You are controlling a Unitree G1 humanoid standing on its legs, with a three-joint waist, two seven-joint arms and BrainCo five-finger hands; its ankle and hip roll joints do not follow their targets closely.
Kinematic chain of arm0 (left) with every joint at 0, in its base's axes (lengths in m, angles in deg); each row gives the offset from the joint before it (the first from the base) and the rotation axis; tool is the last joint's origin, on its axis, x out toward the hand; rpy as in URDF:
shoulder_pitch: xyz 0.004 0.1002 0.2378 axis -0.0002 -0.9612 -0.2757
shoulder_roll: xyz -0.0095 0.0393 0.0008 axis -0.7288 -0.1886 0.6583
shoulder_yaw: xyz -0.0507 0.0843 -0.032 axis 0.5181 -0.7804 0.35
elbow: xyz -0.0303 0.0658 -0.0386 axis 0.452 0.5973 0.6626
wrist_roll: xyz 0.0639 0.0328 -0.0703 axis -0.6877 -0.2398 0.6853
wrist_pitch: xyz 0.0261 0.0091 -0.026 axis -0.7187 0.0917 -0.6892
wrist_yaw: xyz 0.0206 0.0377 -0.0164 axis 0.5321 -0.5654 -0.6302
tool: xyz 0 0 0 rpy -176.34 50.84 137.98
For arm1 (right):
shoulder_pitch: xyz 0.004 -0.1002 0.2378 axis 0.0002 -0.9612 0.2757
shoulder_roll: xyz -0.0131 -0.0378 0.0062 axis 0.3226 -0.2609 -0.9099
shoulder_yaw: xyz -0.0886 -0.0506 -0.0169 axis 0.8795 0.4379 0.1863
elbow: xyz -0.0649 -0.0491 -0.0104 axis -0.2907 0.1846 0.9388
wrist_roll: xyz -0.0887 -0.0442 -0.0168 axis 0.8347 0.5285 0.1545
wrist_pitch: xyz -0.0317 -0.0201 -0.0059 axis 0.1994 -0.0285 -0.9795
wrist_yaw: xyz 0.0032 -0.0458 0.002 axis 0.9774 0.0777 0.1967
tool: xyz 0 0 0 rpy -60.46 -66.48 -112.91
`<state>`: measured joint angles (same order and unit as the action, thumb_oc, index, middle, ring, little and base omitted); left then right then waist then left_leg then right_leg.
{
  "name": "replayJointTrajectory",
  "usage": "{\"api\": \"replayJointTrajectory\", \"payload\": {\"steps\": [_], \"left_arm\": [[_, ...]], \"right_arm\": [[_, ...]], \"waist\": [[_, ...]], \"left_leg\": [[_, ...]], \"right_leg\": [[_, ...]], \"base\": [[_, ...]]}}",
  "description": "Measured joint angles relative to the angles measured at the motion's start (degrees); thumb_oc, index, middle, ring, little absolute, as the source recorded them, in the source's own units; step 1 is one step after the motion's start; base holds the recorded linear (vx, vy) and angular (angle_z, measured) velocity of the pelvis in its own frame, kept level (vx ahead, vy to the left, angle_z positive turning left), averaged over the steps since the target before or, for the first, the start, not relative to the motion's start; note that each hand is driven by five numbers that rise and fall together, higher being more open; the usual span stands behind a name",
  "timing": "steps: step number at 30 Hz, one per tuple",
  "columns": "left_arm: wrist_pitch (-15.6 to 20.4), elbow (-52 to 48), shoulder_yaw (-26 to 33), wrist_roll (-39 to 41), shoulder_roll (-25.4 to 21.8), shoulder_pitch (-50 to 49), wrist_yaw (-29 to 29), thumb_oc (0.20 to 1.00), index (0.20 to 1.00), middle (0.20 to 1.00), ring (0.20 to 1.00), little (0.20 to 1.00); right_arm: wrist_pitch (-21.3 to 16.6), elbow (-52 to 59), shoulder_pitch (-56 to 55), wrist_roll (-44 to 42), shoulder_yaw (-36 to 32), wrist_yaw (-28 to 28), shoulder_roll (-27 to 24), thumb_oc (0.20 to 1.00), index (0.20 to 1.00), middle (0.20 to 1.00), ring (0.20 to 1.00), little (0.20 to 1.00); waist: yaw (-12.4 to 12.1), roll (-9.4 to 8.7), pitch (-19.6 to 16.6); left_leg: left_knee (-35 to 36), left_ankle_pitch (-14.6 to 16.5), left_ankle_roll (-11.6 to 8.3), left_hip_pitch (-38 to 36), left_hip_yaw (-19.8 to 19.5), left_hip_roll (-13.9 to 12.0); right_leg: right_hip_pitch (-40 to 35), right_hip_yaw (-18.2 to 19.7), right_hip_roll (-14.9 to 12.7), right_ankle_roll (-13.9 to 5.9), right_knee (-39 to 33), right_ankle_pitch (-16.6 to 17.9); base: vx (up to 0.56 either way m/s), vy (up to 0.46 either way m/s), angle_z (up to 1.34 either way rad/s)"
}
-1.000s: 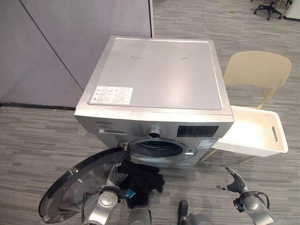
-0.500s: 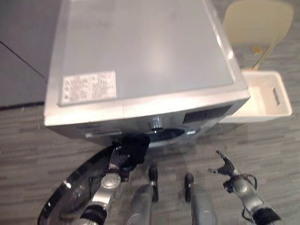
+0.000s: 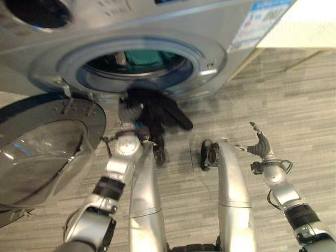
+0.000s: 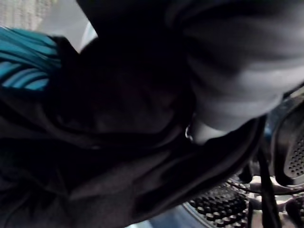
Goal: Grab the laundry basket,head to the washer,open it,put in the laundry and shut it.
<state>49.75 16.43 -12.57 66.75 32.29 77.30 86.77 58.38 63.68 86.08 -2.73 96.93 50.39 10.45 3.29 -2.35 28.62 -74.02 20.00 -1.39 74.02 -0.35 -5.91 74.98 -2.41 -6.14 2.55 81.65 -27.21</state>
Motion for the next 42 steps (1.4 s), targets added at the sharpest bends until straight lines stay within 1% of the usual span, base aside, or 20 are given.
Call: {"api": "replayJointTrajectory", "payload": {"steps": [1,3,4,6,9,11,14,16,19,23,24,26,28,29,30,32,33,34,36,42], "left_arm": [[0.02,1.41,-0.24,-0.03,-0.85,3.19,0.86,0.2,0.2,0.2,0.2,0.2],[-0.02,4.95,-2.05,-0.05,-3.62,9.9,2.5,0.2,0.2,0.2,0.2,0.2],[-0.04,8.5,-2.98,-0.46,-6.76,15.51,3.66,0.2,0.2,0.2,0.2,0.2],[-0.35,10.57,-4.91,-2.26,-10.96,21.61,6.06,0.2,0.2,0.2,0.2,0.2],[-0.37,12.95,-7.69,-6.74,-14.77,29.46,9.08,0.2,0.2,0.2,0.2,0.2],[-1.18,18.21,-12.3,-10.67,-18.5,37.35,11.5,0.2,0.2,0.2,0.2,0.2],[-1.67,23.7,-18.87,-16.09,-22.16,42.39,13.99,0.2,0.2,0.2,0.2,0.2],[-2.42,26.16,-21.58,-20.1,-22.43,43.96,15.25,0.2,0.2,0.2,0.2,0.2],[-2.68,27.95,-19.97,-19.57,-21.99,44.74,16.69,0.2,0.2,0.2,0.2,0.2],[-2.34,34.36,-14.77,-12.39,-21.92,46.42,17.05,0.2,0.2,0.2,0.2,0.2],[-2.19,34.82,-12.98,-8.51,-22.01,46.99,17.1,0.2,0.2,0.2,0.2,0.2],[-2.07,34.84,-12.74,-5.79,-22.58,47.84,17.12,0.2,0.2,0.2,0.2,0.2],[-1.49,34.64,-10.44,-1.38,-22.36,47.91,16.99,0.2,0.2,0.2,0.2,0.2],[-1.39,34.69,-10.2,-0.63,-22.53,47.93,16.78,0.369,0.369,0.369,0.369,0.369],[-1.38,34.83,-11.73,-0.61,-23.53,48.13,15.35,1.0,1.0,1.0,1.0,1.0],[-1.44,37.43,-14.42,-1.27,-23.81,49.75,12.82,1.0,1.0,1.0,1.0,1.0],[-3.21,40.74,-18.7,-2.82,-23.81,52.18,9.69,1.0,1.0,1.0,1.0,1.0],[-3.89,40.88,-20.17,-4.48,-23.84,52.73,8.55,1.0,1.0,1.0,1.0,1.0],[-4.58,39.88,-23.54,-11.36,-23.68,52.79,5.68,1.0,1.0,1.0,1.0,1.0],[-6.26,38.06,-25.54,-23.32,-23.35,52.2,2.17,1.0,1.0,1.0,1.0,1.0]], "right_arm": [[-0.57,0.72,-0.68,-0.01,-0.06,-0.03,0.03,1.0,1.0,1.0,1.0,1.0],[-1.81,1.9,-2.25,-0.01,0.97,0.03,-0.9,1.0,1.0,1.0,1.0,1.0],[-2.75,2.02,-2.3,-0.01,1.49,0.16,-1.41,1.0,1.0,1.0,1.0,1.0],[-3.32,2.0,-2.43,-0.04,1.79,0.15,-1.98,1.0,1.0,1.0,1.0,1.0],[-3.97,1.92,-2.34,-0.09,2.14,0.33,-2.36,1.0,1.0,1.0,1.0,1.0],[-5.73,1.95,-1.03,-0.24,2.39,0.52,-2.43,1.0,1.0,1.0,1.0,1.0],[-7.4,2.48,-0.26,-1.33,2.49,1.05,-3.5,1.0,1.0,1.0,1.0,1.0],[-8.92,3.91,-0.56,-1.93,2.44,1.46,-5.31,1.0,1.0,1.0,1.0,1.0],[-9.49,4.21,-0.76,-2.25,2.45,1.45,-6.15,1.0,1.0,1.0,1.0,1.0],[-9.46,6.78,-1.56,-2.33,2.62,1.43,-6.16,1.0,1.0,1.0,1.0,1.0],[-9.38,7.47,-1.72,-2.33,2.54,1.13,-6.44,1.0,1.0,1.0,1.0,1.0],[-9.38,8.34,-1.75,-2.32,2.45,1.05,-6.95,1.0,1.0,1.0,1.0,1.0],[-9.22,9.15,-1.84,-2.32,2.58,0.5,-7.03,1.0,1.0,1.0,1.0,1.0],[-9.2,9.73,-2.11,-2.33,2.55,0.27,-7.17,1.0,1.0,1.0,1.0,1.0],[-9.23,10.84,-2.82,-2.33,2.43,0.22,-7.75,1.0,1.0,1.0,1.0,1.0],[-9.03,10.73,-3.0,-2.33,2.42,0.3,-8.11,1.0,1.0,1.0,1.0,1.0],[-8.64,10.76,-2.99,-2.31,2.3,0.42,-8.32,1.0,1.0,1.0,1.0,1.0],[-8.55,10.75,-2.99,-2.3,2.3,0.55,-8.31,1.0,1.0,1.0,1.0,1.0],[-8.59,10.76,-3.0,-2.29,2.08,1.68,-8.3,1.0,1.0,1.0,1.0,1.0],[-8.73,10.58,-3.15,-2.32,1.93,2.9,-8.25,1.0,1.0,1.0,1.0,1.0]], "waist": [[0.95,0.33,-0.14],[1.97,0.59,-2.46],[2.36,0.51,-3.55],[2.68,0.6,-3.6],[2.69,0.79,-3.7],[2.71,0.84,-3.71],[2.78,0.86,-3.72],[3.01,0.86,-3.72],[3.18,0.83,-3.76],[4.27,0.78,-4.3],[4.33,0.76,-4.31],[4.29,0.76,-4.3],[4.43,0.75,-4.3],[4.49,0.75,-4.3],[4.53,0.75,-4.3],[4.49,0.75,-4.3],[4.51,0.75,-4.3],[4.41,0.75,-4.3],[4.5,0.75,-4.3],[4.23,0.75,-4.3]], "left_leg": [[0.0,-0.23,0.45,0.14,-0.17,-0.15],[-0.11,-0.13,0.21,2.54,-0.25,-0.67],[-0.21,-0.54,0.9,4.35,-0.36,-0.62],[-1.32,-0.75,1.15,5.4,-0.5,-0.63],[-3.18,-0.12,0.46,6.78,-0.54,-0.7],[-4.18,-0.05,0.28,7.7,-1.05,-0.77],[-4.71,0.04,0.2,8.14,-1.39,-0.96],[-5.01,0.6,0.62,9.16,-1.71,-1.22],[-5.07,0.48,0.7,10.59,-1.75,-1.14],[-5.1,0.05,0.56,13.54,-1.78,-1.12],[-5.17,0.04,0.54,14.67,-1.9,-1.23],[-5.28,-0.03,0.51,15.79,-1.91,-1.36],[-5.8,0.47,0.73,16.13,-1.98,-1.6],[-6.11,0.72,0.92,16.13,-1.88,-1.61],[-6.56,0.88,0.84,16.15,-1.73,-1.66],[-7.04,1.2,1.08,16.21,-1.67,-1.65],[-7.1,1.37,1.42,16.29,-1.49,-1.49],[-7.16,1.36,1.43,16.4,-1.5,-1.4],[-7.24,1.23,1.51,16.76,-1.55,-1.11],[-6.92,0.98,1.69,16.92,-1.5,-0.39]], "right_leg": [[-0.08,-0.33,-0.15,0.05,0.16,0.03],[2.29,-0.41,0.48,0.13,0.2,0.07],[3.96,-0.59,0.5,0.53,0.27,0.59],[4.92,-0.83,0.47,0.84,1.02,1.59],[6.22,-0.98,0.33,1.62,2.83,1.48],[6.7,-1.54,0.4,1.77,3.35,1.42],[6.8,-1.82,0.44,1.78,3.4,1.42],[7.66,-1.97,0.4,2.11,3.62,1.2],[9.03,-1.91,0.36,2.04,3.64,1.27],[11.89,-1.86,0.42,1.56,3.61,1.9],[12.92,-1.89,0.64,1.42,3.37,2.06],[13.92,-1.99,0.76,1.5,3.06,2.59],[14.04,-2.06,1.05,1.44,2.82,2.58],[13.96,-2.02,1.06,1.45,2.81,2.56],[13.89,-1.86,1.15,1.44,2.87,2.56],[13.72,-1.8,1.02,1.43,3.03,2.54],[13.71,-1.69,0.66,1.42,3.19,2.54],[13.75,-1.69,0.52,1.41,3.3,2.54],[13.95,-1.69,0.12,1.44,3.45,2.52],[14.14,-1.64,-0.27,1.41,3.48,2.53]], "base": [[0.01,-0.054,0.1],[0.01,-0.055,0.12],[0.01,-0.041,-0.02],[0.02,-0.041,-0.05],[0.02,-0.016,-0.01],[0.03,-0.001,-0.03],[0.0,-0.001,-0.01],[0.0,0.0,0.0],[0.0,0.0,0.0],[0.02,0.01,-0.01],[0.02,0.026,-0.06],[0.06,0.045,-0.1],[0.04,0.041,-0.13],[0.03,0.035,-0.12],[0.03,0.042,-0.11],[0.06,0.065,-0.04],[0.07,0.052,0.04],[0.04,0.031,0.07],[0.02,0.016,0.06],[0.01,0.008,0.04]]}}
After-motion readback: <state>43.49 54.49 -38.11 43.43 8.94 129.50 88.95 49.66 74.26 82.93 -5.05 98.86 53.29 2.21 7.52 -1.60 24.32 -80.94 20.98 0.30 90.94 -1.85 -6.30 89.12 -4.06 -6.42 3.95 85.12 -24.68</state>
